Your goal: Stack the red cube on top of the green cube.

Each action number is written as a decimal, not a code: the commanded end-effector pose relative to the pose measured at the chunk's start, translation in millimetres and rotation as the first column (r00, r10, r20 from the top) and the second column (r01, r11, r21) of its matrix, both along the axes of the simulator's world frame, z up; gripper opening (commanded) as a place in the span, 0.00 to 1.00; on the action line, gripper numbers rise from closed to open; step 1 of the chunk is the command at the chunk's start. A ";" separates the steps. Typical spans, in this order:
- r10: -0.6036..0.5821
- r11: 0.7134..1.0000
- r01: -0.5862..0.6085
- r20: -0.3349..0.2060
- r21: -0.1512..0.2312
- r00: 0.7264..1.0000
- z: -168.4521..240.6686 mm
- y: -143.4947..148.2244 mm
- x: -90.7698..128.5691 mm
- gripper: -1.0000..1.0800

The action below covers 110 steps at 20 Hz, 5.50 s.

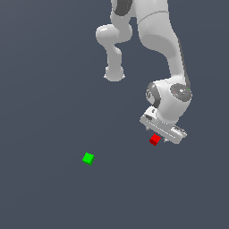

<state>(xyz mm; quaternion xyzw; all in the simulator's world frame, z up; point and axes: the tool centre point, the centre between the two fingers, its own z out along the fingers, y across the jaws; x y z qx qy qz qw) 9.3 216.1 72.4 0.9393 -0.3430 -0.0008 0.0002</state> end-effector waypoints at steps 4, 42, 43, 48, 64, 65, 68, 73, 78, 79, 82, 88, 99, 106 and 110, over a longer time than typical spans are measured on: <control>-0.024 1.000 0.024 0.002 0.000 1.000 -2.5 6.0 4.8 0.96; -0.025 1.000 0.025 0.002 0.000 1.000 -41.6 5.6 4.6 0.00; -0.025 1.000 0.025 0.002 0.000 1.000 -37.5 5.6 4.5 0.00; -0.025 1.000 0.025 0.002 0.000 1.000 -6.3 5.4 3.9 0.00; -0.025 1.000 0.025 0.002 0.000 1.000 46.0 4.1 5.3 0.00; -0.025 1.000 0.025 0.002 0.000 1.000 45.7 2.1 5.9 0.00; -0.025 1.000 0.025 0.002 0.000 1.000 43.9 -8.6 8.6 0.00; -0.025 1.000 0.025 0.002 0.000 1.000 38.5 -42.1 17.3 0.00; -0.025 1.000 0.025 0.002 0.000 1.000 30.0 -94.9 31.3 0.00; -0.025 1.000 0.025 0.002 0.000 1.000 28.0 -106.9 34.6 0.00; -0.025 1.000 0.025 0.002 0.000 1.000 21.9 -143.2 44.6 0.00; -0.025 1.000 0.025 0.002 0.000 1.000 10.2 -215.0 65.1 0.00; -0.024 1.000 0.024 0.002 0.000 1.000 -6.3 -314.4 96.9 0.00; -0.024 1.000 0.024 0.002 0.000 1.000 -10.0 -337.1 105.4 0.00; -0.024 1.000 0.024 0.002 0.000 1.000 -10.7 -341.1 107.1 0.00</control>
